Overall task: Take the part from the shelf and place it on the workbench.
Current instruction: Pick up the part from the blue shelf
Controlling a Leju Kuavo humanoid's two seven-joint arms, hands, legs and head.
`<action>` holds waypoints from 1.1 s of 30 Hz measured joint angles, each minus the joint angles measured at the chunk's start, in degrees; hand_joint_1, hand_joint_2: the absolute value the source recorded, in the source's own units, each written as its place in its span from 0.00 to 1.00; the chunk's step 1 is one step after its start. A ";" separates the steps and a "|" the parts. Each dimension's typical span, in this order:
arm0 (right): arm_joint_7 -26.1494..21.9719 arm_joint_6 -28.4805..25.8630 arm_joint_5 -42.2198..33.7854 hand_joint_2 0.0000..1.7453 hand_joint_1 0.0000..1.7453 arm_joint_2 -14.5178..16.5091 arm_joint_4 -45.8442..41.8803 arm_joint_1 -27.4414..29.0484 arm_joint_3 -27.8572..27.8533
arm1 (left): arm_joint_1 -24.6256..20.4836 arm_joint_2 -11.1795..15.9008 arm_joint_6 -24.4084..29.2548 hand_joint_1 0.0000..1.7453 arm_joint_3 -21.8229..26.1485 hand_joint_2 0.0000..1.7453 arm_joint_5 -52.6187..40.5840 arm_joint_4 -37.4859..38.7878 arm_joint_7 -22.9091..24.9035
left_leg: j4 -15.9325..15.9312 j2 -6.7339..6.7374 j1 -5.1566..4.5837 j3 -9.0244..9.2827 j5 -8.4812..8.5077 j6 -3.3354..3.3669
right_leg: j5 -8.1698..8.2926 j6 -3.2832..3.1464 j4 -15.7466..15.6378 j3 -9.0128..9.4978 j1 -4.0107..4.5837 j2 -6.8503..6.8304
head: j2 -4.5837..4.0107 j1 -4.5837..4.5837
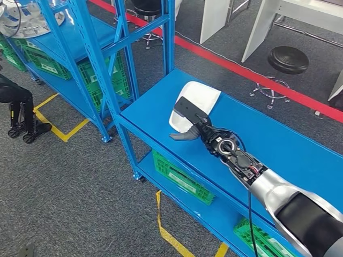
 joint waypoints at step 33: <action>-0.94 -2.21 7.29 1.00 0.00 0.96 7.94 -2.81 4.04 | -0.61 -0.13 -0.03 0.00 0.00 0.00 -0.55 0.00 0.40 | 0.01 0.00 0.00 0.00 0.00 0.00 | 0.00 0.00 0.00 -0.01 -0.01 0.01 | 0.00 -0.01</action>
